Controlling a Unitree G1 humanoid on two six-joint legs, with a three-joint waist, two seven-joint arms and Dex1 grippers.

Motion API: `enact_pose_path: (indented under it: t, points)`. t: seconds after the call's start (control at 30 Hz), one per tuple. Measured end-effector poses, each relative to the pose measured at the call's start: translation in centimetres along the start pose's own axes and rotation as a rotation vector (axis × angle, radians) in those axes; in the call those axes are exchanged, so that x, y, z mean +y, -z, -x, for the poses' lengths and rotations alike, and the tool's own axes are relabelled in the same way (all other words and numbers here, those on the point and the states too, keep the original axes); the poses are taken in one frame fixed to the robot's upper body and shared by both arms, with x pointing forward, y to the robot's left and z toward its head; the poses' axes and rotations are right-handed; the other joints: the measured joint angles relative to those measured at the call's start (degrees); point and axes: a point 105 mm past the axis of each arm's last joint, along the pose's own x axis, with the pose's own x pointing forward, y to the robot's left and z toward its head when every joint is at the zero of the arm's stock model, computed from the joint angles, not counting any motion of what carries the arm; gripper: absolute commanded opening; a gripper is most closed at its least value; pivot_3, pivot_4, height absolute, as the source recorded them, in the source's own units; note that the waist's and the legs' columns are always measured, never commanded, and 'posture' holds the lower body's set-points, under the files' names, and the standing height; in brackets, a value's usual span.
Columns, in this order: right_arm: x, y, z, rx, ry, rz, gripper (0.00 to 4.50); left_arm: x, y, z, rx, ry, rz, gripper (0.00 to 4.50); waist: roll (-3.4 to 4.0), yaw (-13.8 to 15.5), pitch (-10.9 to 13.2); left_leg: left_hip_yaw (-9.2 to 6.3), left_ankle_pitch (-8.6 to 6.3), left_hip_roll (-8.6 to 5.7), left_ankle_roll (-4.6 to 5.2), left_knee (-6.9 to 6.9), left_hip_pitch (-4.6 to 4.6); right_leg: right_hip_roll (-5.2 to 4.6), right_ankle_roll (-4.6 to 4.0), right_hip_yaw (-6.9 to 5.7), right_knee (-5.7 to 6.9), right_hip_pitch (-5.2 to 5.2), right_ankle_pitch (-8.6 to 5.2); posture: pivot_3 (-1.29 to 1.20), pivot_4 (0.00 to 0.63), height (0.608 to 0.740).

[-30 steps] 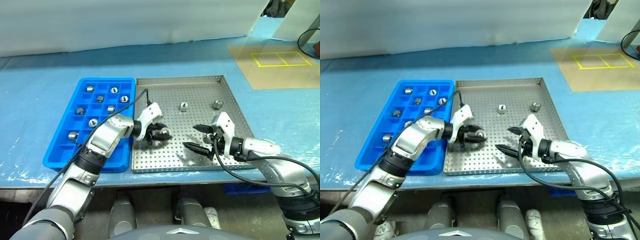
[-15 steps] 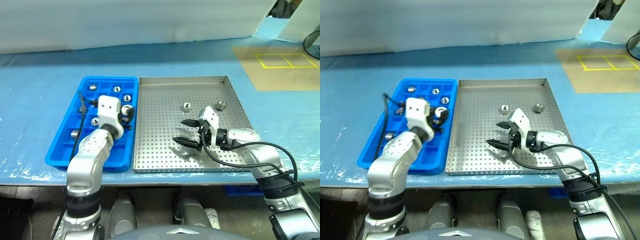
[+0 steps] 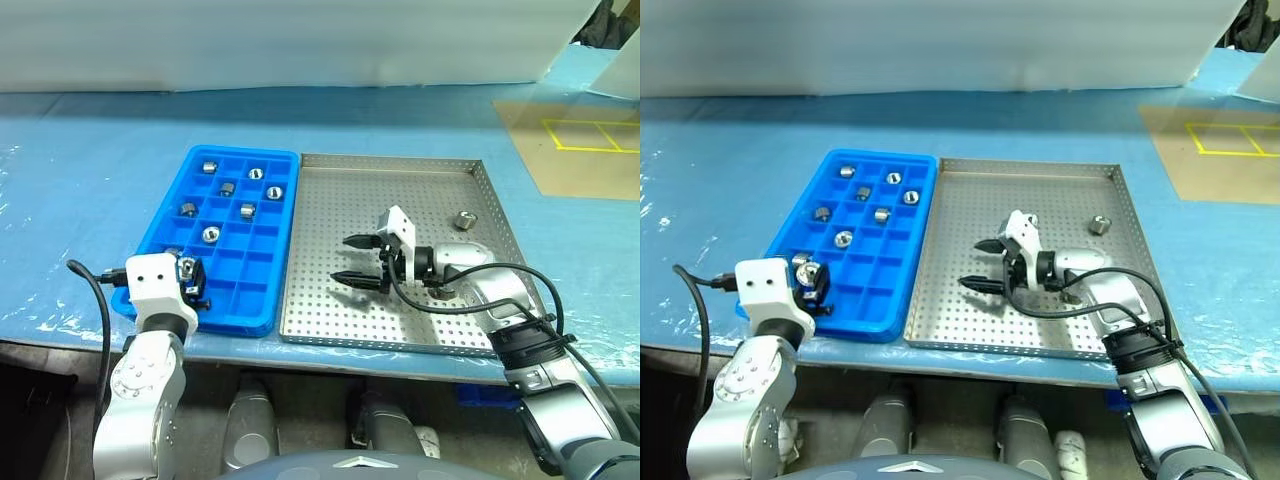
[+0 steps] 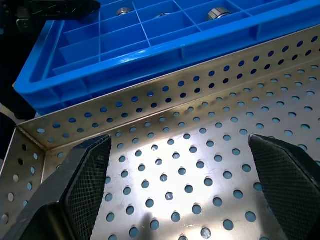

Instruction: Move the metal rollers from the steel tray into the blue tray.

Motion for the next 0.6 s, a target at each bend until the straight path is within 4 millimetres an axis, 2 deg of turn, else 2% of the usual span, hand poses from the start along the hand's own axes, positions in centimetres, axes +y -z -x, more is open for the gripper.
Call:
enact_pose_path:
  t: [0.27, 0.4, 0.47, 0.6]
  points:
    - [-3.2, -2.4, 0.4, -0.092, 0.147, 0.064, 4.5, 0.5, 2.0, 1.0, 0.031, -0.003, 0.016, 1.9, 0.0, 0.0, 0.0, 0.02, 0.0, -0.01, 0.0, -0.04, -0.05, 0.0, -0.2, 0.01, -0.01, -0.08, 0.12, 0.18, 0.15, 0.74]
    - [-4.7, -3.3, 0.9, -0.124, 0.227, 0.097, 4.5, 0.7, 2.3, 1.0, 0.002, 0.0, 0.025, 1.9, 0.01, 0.0, 0.0, 0.03, 0.0, -0.01, 0.0, -0.05, -0.01, 0.0, -0.19, 0.02, -0.01, -0.06, 0.12, 0.18, 0.15, 0.74]
    - [-5.3, -2.8, 1.0, -0.106, 0.261, 0.103, 4.5, 0.8, 2.4, 1.0, -0.011, 0.0, 0.027, 2.63, 0.02, 0.0, 0.0, 0.04, 0.0, -0.01, 0.0, -0.06, 0.01, 0.0, -0.19, 0.02, 0.0, -0.06, 0.11, 0.18, 0.15, 0.74]
    - [-7.1, -0.6, 1.7, -0.007, 0.363, 0.095, 4.5, 1.0, 2.6, 0.9, -0.025, -0.003, 0.037, 3.99, 0.06, -0.4, 0.0, 0.06, 0.0, -0.01, -0.01, -0.06, 0.04, 0.0, -0.2, 0.05, 0.04, -0.07, 0.12, 0.18, 0.15, 0.74]
